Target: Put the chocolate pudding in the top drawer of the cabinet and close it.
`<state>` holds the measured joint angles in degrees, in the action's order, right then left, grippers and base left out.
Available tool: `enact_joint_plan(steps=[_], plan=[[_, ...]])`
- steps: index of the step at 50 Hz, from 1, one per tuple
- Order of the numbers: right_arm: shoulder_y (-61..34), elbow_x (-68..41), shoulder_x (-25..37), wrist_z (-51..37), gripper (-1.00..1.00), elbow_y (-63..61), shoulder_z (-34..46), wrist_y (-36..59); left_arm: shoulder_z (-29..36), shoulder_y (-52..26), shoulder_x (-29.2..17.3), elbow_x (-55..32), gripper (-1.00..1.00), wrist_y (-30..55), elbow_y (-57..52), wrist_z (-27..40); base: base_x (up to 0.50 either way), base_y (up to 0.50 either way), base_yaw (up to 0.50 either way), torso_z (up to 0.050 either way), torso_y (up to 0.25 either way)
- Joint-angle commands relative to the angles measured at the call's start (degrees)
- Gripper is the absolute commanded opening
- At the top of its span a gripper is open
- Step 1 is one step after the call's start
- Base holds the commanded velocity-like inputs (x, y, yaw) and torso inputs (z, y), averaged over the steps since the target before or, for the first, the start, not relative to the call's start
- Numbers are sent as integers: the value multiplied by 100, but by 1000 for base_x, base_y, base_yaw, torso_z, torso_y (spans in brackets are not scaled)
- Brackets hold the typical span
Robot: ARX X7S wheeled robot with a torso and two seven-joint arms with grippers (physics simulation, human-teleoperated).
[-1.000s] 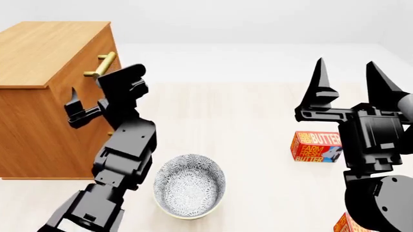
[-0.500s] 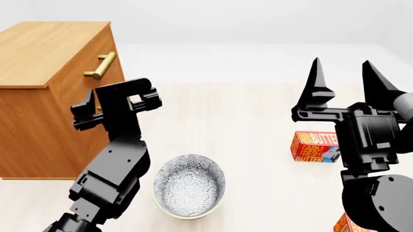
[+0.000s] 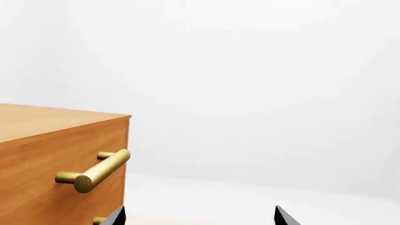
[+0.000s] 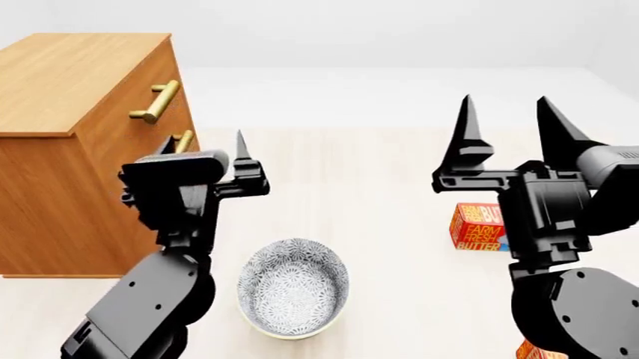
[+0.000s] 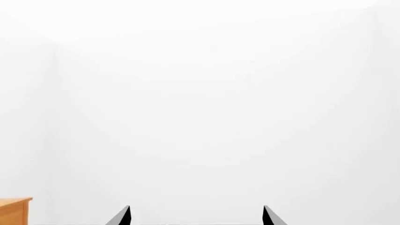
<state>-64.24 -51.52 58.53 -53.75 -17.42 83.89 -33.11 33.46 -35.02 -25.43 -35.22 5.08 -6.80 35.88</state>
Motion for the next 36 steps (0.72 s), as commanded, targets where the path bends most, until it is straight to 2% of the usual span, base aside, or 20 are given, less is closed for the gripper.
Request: enact_joint_plan(steps=[1,10,36], plan=[[27,66,-98,1,100,72,0,69,52,220,-203,-122,100,-243,-475,-363,0,0,0,0,0],[57,221,-238,-43,100,198,-26,76,119,265,-303,-2,100,-407,-800,-497,0,0,0,0,0],[78,612,-452,-103,100,247,-79,147,154,221,-499,265,100,-322,-1630,-253,0,0,0,0,0]])
